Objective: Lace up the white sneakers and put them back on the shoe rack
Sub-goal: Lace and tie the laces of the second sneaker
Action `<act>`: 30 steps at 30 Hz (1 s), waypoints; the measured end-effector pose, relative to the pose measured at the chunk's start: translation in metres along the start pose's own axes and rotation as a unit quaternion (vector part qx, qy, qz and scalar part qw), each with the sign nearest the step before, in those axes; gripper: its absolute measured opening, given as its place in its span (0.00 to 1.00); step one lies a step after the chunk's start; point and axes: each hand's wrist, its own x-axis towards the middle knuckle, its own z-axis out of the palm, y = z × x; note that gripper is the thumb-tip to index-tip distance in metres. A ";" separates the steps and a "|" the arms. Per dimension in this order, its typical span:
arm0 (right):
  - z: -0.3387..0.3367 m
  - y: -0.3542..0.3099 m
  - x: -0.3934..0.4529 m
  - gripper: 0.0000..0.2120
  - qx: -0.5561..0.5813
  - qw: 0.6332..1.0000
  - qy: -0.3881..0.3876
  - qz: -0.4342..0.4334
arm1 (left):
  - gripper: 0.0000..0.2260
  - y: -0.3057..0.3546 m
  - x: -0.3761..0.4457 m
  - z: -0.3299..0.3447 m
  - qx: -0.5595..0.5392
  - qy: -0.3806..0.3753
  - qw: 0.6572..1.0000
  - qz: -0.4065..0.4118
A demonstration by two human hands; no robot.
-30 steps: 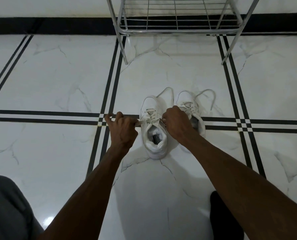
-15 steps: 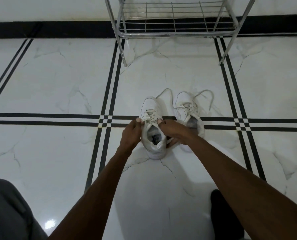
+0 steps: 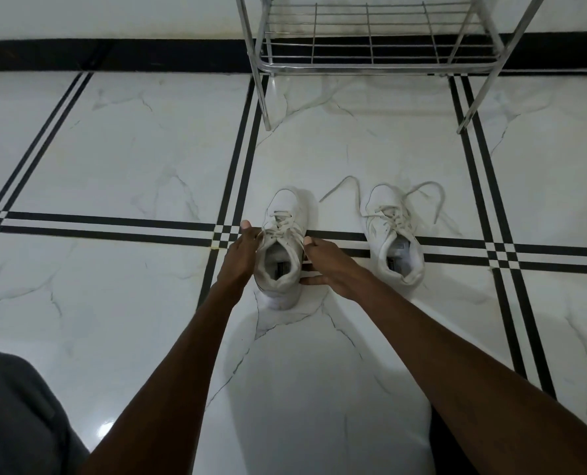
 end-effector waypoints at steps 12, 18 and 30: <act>-0.073 -0.032 -0.041 0.08 -0.179 0.938 0.219 -0.202 | 0.08 0.033 -0.010 0.072 0.285 0.148 0.898 0.299; -0.143 -0.025 -0.070 0.05 -0.220 0.858 0.397 -0.240 | 0.16 0.049 -0.022 0.139 0.248 -0.051 0.943 0.218; -0.142 0.000 -0.065 0.16 -0.322 0.889 0.273 -0.176 | 0.30 0.046 -0.014 0.169 0.256 -0.107 0.938 0.208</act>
